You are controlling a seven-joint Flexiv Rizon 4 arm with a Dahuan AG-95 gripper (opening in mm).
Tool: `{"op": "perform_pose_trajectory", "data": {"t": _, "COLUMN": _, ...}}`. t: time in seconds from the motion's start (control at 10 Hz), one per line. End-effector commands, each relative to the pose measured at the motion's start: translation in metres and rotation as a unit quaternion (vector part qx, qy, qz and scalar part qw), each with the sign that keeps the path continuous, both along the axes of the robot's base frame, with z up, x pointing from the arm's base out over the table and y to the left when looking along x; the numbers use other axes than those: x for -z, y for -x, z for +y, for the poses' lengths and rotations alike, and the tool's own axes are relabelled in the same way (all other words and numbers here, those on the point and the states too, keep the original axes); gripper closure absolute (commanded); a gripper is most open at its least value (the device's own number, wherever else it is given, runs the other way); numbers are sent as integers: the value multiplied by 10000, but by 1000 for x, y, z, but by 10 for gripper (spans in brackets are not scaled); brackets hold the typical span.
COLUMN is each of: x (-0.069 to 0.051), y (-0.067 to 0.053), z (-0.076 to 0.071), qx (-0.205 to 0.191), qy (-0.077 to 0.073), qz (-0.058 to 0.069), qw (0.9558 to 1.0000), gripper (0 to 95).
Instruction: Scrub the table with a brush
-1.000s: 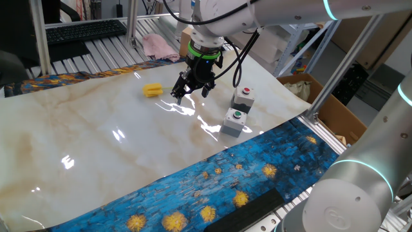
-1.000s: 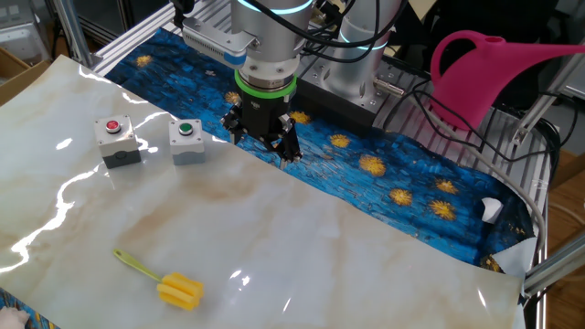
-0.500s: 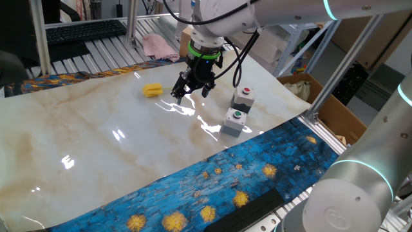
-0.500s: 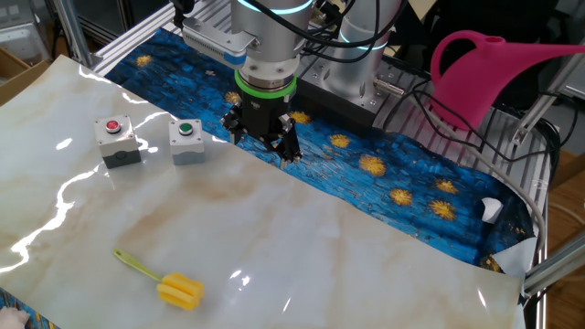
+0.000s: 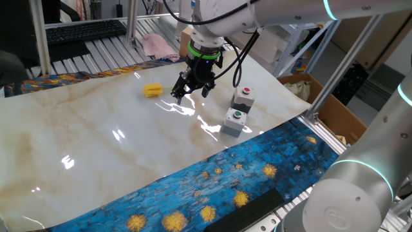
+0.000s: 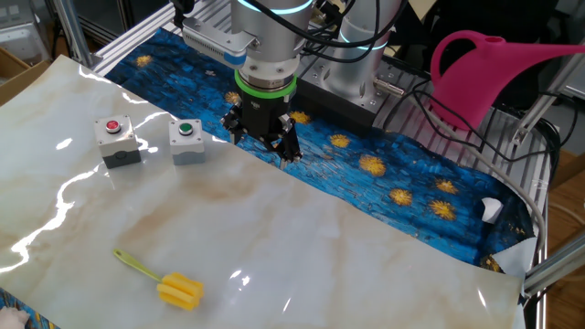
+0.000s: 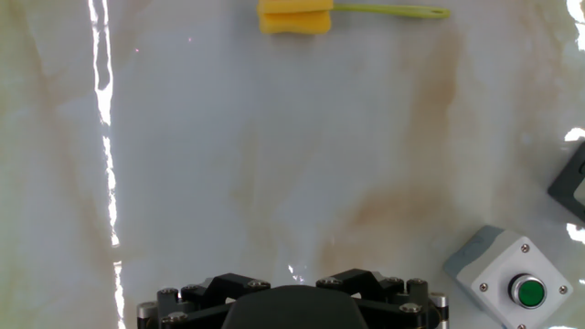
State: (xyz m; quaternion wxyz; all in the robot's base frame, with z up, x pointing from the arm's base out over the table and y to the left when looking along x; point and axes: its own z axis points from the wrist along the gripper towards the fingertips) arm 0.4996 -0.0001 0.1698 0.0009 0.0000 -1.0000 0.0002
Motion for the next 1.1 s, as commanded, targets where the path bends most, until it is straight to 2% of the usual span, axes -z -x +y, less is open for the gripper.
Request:
{"op": "perform_pose_trajectory", "data": {"t": 0.1, "x": 0, "y": 0, "z": 0, "qx": 1250, "qy": -96, "qz": 489, "qw": 9909, "gripper": 950}}
{"op": "perform_pose_trajectory", "data": {"t": 1.1, "x": 3, "y": -2, "z": 1, "qx": 1276, "qy": -102, "qz": 497, "qw": 9905, "gripper": 950}}
